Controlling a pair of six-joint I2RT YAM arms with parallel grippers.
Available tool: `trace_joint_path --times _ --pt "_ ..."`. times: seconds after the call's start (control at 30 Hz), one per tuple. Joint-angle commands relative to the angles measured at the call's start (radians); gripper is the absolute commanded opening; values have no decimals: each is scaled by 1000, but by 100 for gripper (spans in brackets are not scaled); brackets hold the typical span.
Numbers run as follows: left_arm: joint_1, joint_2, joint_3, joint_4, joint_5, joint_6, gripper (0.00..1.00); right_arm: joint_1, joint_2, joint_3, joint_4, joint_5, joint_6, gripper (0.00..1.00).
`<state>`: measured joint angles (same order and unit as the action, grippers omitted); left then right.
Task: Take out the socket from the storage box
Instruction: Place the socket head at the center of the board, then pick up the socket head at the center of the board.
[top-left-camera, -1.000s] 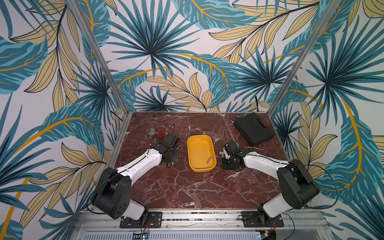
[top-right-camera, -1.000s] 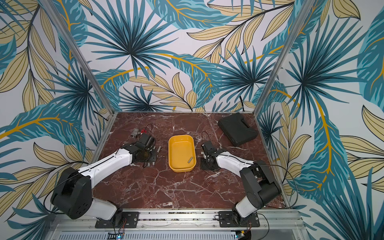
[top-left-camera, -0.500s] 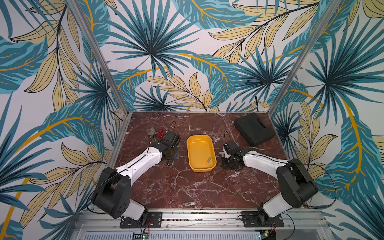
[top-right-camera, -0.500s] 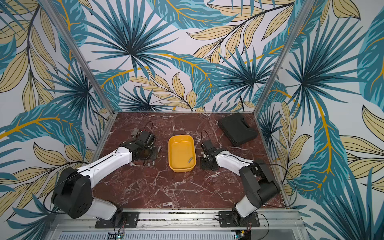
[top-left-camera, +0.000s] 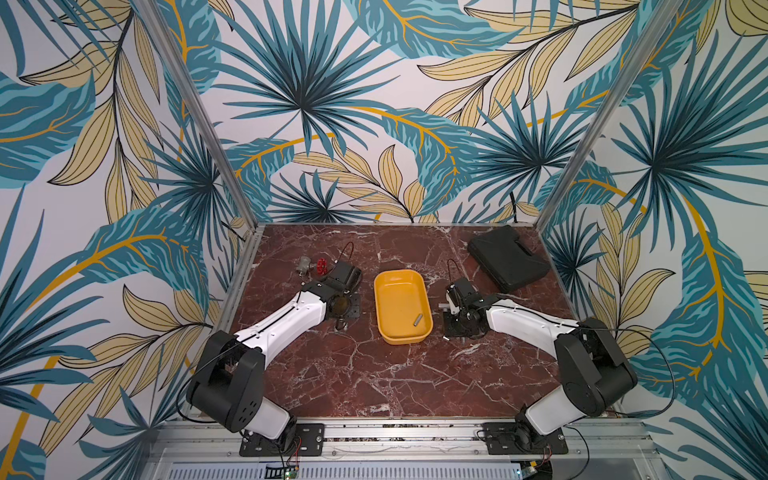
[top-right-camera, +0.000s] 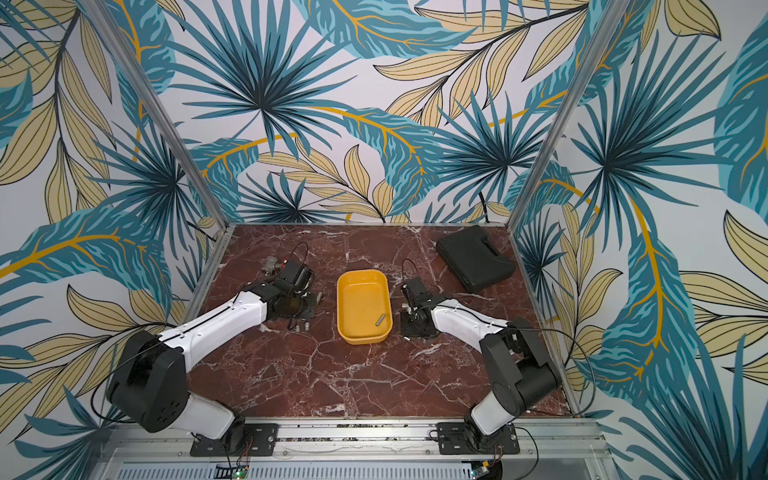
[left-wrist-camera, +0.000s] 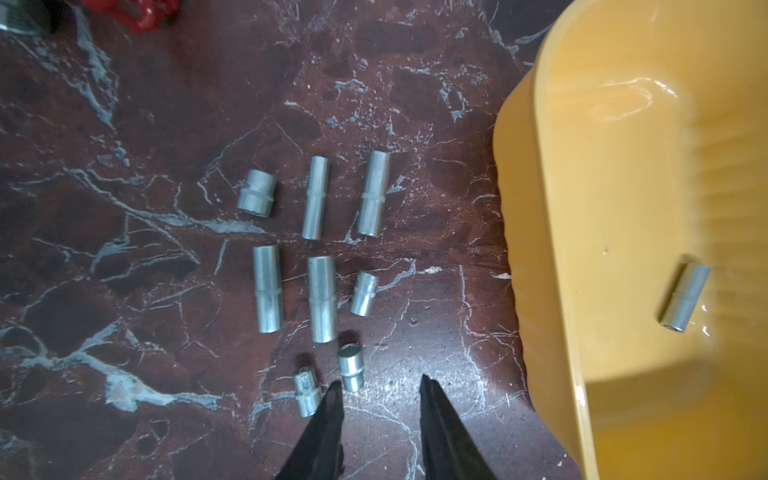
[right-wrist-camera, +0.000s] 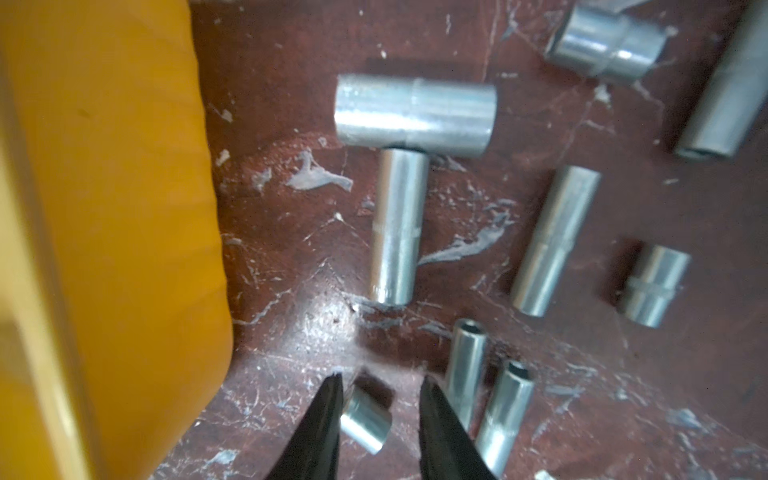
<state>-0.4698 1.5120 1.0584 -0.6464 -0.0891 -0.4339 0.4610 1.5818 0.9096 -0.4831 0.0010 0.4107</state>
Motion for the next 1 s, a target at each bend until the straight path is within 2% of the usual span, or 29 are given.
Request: trace_joint_path --times 0.0,0.17,0.43,0.97 --pt "-16 14 71 -13 -1 21 35 5 -26 34 -50 16 -18 33" --pt "-51 23 120 -35 -5 43 35 5 -50 53 -82 12 -27 33" --pt "-86 54 180 -42 -9 53 35 35 -86 23 -129 -65 -88 33" --pt "-86 31 180 -60 -26 46 35 130 2 -84 -17 -125 -70 32"
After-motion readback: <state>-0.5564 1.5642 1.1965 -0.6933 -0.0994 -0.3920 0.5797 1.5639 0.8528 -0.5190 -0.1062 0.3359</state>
